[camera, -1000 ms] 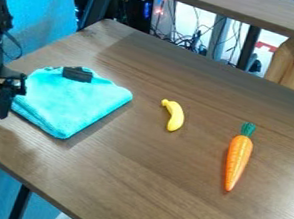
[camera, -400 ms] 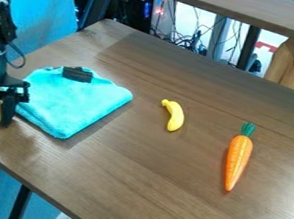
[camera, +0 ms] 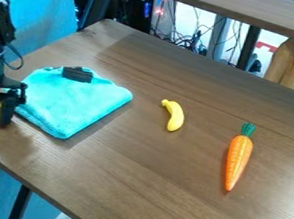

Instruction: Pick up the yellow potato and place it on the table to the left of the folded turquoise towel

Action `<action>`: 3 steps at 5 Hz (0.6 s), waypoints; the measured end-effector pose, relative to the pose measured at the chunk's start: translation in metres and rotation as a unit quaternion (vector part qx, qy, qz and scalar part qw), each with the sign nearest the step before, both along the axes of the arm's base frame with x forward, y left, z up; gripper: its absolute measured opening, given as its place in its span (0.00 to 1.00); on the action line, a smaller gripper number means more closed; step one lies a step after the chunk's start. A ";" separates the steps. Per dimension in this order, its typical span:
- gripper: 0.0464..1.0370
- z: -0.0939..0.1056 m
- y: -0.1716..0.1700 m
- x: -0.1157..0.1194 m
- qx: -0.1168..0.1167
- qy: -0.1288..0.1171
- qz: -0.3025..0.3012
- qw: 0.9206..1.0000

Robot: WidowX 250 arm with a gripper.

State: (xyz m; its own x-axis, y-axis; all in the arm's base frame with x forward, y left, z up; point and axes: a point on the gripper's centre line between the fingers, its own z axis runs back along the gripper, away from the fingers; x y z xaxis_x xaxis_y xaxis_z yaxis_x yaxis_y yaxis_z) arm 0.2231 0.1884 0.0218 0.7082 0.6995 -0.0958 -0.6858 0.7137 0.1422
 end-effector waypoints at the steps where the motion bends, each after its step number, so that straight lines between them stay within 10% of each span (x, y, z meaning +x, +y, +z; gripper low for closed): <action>1: 0.96 0.005 -0.006 0.004 0.002 -0.001 -0.005 1.000; 3: 0.96 0.052 -0.027 0.037 0.022 -0.059 -0.065 0.996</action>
